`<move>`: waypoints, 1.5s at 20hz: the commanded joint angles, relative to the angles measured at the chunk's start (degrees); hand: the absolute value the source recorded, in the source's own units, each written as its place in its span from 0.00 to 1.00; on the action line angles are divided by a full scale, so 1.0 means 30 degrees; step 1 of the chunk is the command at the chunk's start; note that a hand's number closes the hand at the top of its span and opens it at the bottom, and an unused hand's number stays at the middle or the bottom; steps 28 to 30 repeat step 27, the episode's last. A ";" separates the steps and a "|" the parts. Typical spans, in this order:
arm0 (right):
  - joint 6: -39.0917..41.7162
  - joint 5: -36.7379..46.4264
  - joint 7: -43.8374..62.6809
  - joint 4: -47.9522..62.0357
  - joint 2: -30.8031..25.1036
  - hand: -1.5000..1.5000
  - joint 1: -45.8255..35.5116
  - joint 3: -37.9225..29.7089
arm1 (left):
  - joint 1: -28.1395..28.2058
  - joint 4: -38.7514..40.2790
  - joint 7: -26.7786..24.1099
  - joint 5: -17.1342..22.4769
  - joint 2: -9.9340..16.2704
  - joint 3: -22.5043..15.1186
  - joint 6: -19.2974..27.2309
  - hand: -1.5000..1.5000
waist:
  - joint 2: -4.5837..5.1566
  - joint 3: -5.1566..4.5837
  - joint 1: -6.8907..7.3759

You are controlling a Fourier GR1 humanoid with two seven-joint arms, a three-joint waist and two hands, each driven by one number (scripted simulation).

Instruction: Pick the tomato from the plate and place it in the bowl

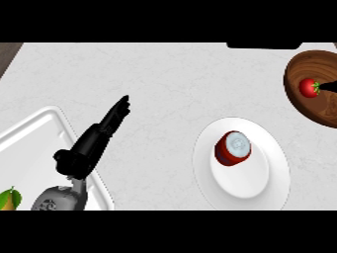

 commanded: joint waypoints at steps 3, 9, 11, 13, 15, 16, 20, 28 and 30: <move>-0.1959 -0.2231 0.0003 0.0896 -0.0166 0.00 -0.1103 -0.2585 | 0.0524 0.0183 -0.0564 0.0401 0.0655 0.0663 -0.0547 0.50 | -0.0045 -0.0012 -0.0078; -0.0348 -0.4703 -0.0547 0.2456 -0.2763 0.00 -0.0746 -0.5202 | -0.0669 0.0731 -0.0142 0.0489 0.0400 0.0955 -0.0398 0.50 | 0.0012 0.0000 -0.0317; 0.0156 -0.5045 -0.1377 0.2972 -0.4151 0.00 0.0323 -0.5706 | -0.0041 -0.0149 0.0249 0.0053 -0.0104 0.0234 0.0072 0.50 | -0.0011 0.0019 -0.0249; -0.0871 -0.5614 -0.2012 0.3499 -0.4056 0.00 0.0936 -0.6457 | -0.0376 -0.0188 0.0339 0.0580 0.0042 0.0578 -0.0298 0.50 | 0.0051 0.0033 -0.0115; 0.0721 -0.6428 -0.2247 0.3740 -0.5672 0.00 0.1407 -0.7262 | -0.0022 0.0216 -0.0213 0.0105 0.0037 0.0422 -0.0105 0.50 | 0.0040 0.0040 -0.0269; 0.0818 -0.6575 -0.2430 0.3649 -0.6151 0.00 0.1884 -0.7394 | 0.0355 -0.0638 0.0347 0.0378 0.0361 0.0541 -0.0353 0.50 | -0.0063 0.0027 -0.0302; 0.2192 -0.7700 -0.3869 0.4589 -0.7158 0.00 0.3116 -0.8572 | -0.0250 0.0774 -0.0615 0.0218 0.0157 0.0961 -0.0068 0.50 | 0.0084 0.0059 -0.0280; 0.5039 -0.8318 -0.5629 0.5494 -0.8672 0.00 0.5625 -0.9217 | 0.0036 -0.0459 0.0346 0.0029 -0.0341 0.0053 0.0035 0.50 | 0.0061 0.0135 -0.0115; 0.5039 -0.8318 -0.5629 0.5494 -0.8672 0.00 0.5625 -0.9217 | 0.0036 -0.0459 0.0346 0.0029 -0.0341 0.0053 0.0035 0.50 | 0.0061 0.0135 -0.0115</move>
